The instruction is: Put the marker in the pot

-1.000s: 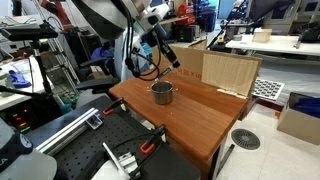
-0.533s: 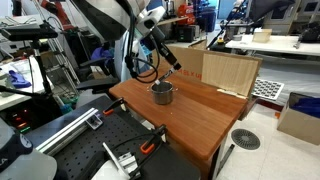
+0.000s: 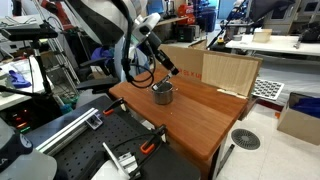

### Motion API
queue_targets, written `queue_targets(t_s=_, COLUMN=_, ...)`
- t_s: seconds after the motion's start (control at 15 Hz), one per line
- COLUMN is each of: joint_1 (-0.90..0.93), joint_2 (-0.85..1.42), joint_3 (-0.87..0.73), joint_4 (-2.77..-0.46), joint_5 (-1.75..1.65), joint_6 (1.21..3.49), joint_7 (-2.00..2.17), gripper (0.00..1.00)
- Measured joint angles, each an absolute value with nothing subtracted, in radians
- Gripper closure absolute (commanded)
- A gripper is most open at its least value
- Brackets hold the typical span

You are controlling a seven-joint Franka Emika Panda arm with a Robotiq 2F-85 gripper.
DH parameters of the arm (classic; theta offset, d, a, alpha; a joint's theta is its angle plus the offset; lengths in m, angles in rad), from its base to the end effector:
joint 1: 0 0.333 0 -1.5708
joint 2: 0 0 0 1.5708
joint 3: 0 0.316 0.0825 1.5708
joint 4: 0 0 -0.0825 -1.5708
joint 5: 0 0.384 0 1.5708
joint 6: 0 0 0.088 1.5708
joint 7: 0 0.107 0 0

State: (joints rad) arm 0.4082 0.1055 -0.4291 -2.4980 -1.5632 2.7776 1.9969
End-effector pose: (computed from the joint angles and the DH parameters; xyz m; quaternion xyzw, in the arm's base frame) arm 0.4521 0.0317 0.2409 0.9095 -0.2536 0.3001 0.1361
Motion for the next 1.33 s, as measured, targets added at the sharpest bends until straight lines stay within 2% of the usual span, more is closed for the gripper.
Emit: queue_targets(t_s=1.33, joint_1=0.409, joint_2=0.191, joint_3=-0.396, joint_4=-2.444, joint_5=-1.633, joint_6=2.734, joint_7=2.136, gripper=0.95)
